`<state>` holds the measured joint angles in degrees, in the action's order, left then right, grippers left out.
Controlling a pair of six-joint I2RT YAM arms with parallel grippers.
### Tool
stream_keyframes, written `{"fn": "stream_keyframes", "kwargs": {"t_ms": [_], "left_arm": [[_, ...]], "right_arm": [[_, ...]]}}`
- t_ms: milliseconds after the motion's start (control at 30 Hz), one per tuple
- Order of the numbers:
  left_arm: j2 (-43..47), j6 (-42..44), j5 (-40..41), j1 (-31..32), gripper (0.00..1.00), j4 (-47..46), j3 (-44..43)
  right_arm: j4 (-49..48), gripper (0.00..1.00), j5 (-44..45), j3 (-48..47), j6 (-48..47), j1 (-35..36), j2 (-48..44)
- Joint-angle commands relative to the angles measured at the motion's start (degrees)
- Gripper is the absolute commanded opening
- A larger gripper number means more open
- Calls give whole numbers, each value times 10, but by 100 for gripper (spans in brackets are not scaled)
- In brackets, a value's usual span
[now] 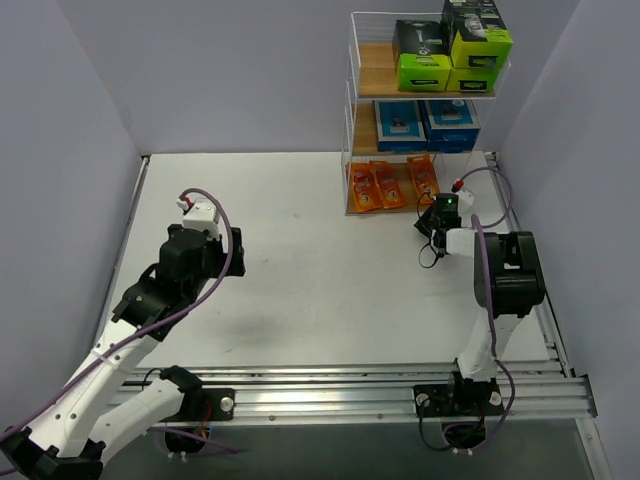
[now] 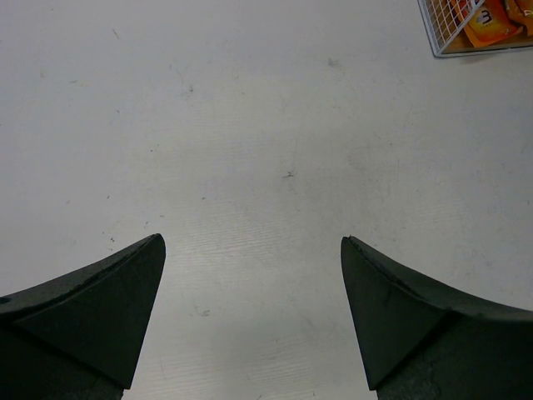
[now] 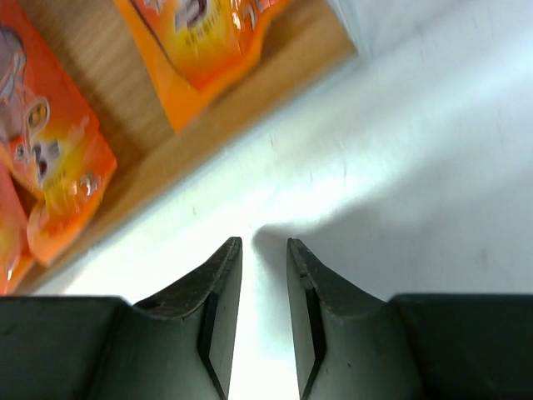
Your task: Place and organize the shaving razors onto the shelf
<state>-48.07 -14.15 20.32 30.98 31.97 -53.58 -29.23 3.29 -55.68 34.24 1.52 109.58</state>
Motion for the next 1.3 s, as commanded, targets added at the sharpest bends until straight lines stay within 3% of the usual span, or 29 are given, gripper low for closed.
{"fn": "stream_keyframes", "kwargs": {"t_ms": [0,267,533,633,767,1033,1100,1133,1267], "left_arm": [[7,5,-16,-14,96,-22,-15],[-1,4,-18,-29,96,-29,-7],[-10,7,1,-29,96,-30,-3],[-6,11,-2,-29,96,-38,1],[3,16,-3,-26,97,-58,15],[20,14,29,-16,94,-70,22],[22,13,31,-14,94,-72,22],[20,11,30,-14,94,-67,18],[18,11,18,-13,94,-41,-10]], "right_arm": [[5,25,-17,44,11,2,-67],[42,31,-73,111,-23,26,-196],[180,40,-131,107,-106,63,-345],[245,59,-149,84,-137,71,-389],[376,68,-105,18,-162,73,-461],[371,81,-83,15,-152,74,-593],[376,89,-93,15,-153,74,-601],[378,99,-94,14,-154,74,-606],[385,100,-58,9,-139,75,-610]]}}
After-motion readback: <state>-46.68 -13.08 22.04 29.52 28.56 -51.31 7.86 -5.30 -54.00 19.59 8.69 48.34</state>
